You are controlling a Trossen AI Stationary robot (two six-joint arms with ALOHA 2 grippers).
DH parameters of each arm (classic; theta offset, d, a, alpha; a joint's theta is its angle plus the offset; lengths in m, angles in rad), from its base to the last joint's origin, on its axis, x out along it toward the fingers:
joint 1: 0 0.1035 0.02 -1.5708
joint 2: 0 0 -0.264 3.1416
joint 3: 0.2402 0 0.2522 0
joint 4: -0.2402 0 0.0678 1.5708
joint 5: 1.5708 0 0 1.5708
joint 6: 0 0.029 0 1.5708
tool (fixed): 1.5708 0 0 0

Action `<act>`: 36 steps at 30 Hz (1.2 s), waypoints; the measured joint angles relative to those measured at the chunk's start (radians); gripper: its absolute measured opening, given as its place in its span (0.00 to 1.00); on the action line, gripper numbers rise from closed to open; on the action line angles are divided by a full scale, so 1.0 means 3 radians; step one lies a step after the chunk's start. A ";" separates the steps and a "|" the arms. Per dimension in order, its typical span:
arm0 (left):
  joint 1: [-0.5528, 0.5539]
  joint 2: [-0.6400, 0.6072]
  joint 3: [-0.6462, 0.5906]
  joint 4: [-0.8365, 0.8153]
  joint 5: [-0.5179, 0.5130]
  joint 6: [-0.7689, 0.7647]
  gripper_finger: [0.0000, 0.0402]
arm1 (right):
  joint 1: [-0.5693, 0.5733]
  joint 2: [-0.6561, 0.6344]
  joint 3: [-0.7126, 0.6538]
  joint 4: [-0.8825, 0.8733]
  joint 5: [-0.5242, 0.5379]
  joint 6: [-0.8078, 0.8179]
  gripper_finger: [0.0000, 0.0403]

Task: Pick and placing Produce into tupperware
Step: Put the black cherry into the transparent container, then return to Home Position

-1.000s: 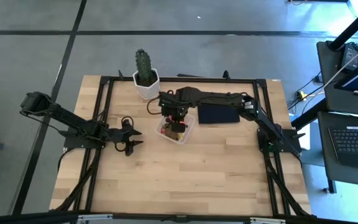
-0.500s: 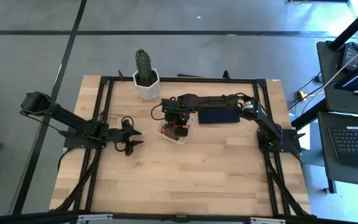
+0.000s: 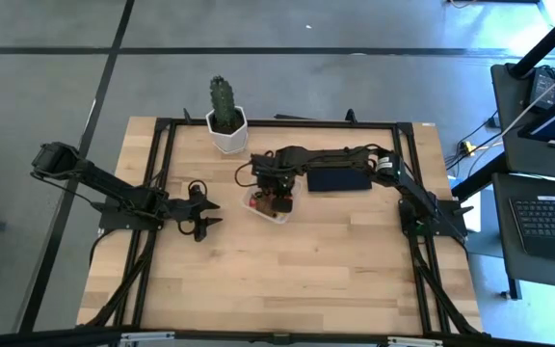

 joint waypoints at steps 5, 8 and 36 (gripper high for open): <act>0.0000 0.0000 0.0001 0.0000 0.0000 0.0001 0.52 | 0.0000 0.0000 0.0000 -0.0080 -0.0003 0.0103 0.36; 0.0000 0.0000 -0.0001 0.0000 0.0000 0.0001 0.52 | 0.0001 0.0000 0.0081 -0.0246 -0.0002 0.0128 0.48; -0.0001 -0.0309 0.0482 0.0725 0.0251 0.0980 0.52 | 0.0139 -0.2065 0.0067 0.0055 -0.0003 -0.0052 0.63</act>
